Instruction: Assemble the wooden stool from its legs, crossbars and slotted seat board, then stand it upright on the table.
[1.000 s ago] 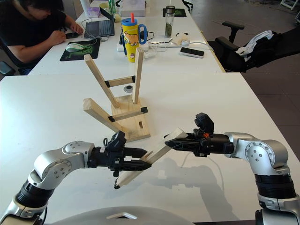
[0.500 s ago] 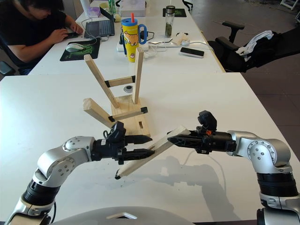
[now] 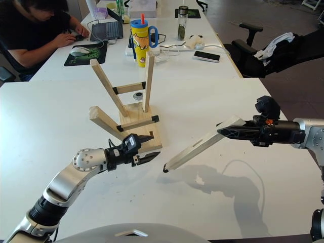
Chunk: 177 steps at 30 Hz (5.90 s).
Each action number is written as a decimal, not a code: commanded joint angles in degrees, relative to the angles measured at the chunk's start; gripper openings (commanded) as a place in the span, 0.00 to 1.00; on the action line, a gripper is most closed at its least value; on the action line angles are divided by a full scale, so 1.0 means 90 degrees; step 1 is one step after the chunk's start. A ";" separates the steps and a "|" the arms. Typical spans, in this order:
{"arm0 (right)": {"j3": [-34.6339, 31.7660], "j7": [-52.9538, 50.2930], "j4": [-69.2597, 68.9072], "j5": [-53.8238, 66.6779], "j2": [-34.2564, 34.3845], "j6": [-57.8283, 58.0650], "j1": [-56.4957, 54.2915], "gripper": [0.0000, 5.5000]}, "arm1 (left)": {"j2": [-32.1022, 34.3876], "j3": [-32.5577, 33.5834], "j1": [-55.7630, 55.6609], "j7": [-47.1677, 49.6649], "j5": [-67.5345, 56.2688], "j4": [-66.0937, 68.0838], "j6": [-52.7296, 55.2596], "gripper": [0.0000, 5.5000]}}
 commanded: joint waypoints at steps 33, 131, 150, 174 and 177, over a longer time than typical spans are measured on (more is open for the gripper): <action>0.0831 -0.0951 0.1010 -0.1439 0.2444 -0.1742 -0.2130 0.38 | 0.1783 -0.0462 -0.0217 -0.2617 0.1468 0.2249 -0.1196 0.55; 0.3351 -0.3598 -0.1092 -0.3214 0.4900 -0.0537 -0.0916 0.38 | 0.0602 -0.0751 0.0663 -0.1542 0.1789 0.1598 -0.0254 0.55; 0.2628 -0.3813 -0.0115 -0.4171 0.4459 -0.3685 -0.0629 0.62 | -0.0343 -0.0719 -0.0071 -0.0747 0.2202 0.2894 0.0294 0.55; -0.0922 -0.7132 -0.2400 0.0656 0.5205 -0.2426 -0.3785 0.25 | -0.1233 -0.0392 -0.0303 0.0022 0.1962 0.3317 0.1008 0.55; -0.0816 -0.7574 -0.2443 0.0803 0.5529 -0.2384 -0.3746 0.15 | -0.1248 -0.0436 -0.0334 0.0001 0.1944 0.3351 0.0993 0.55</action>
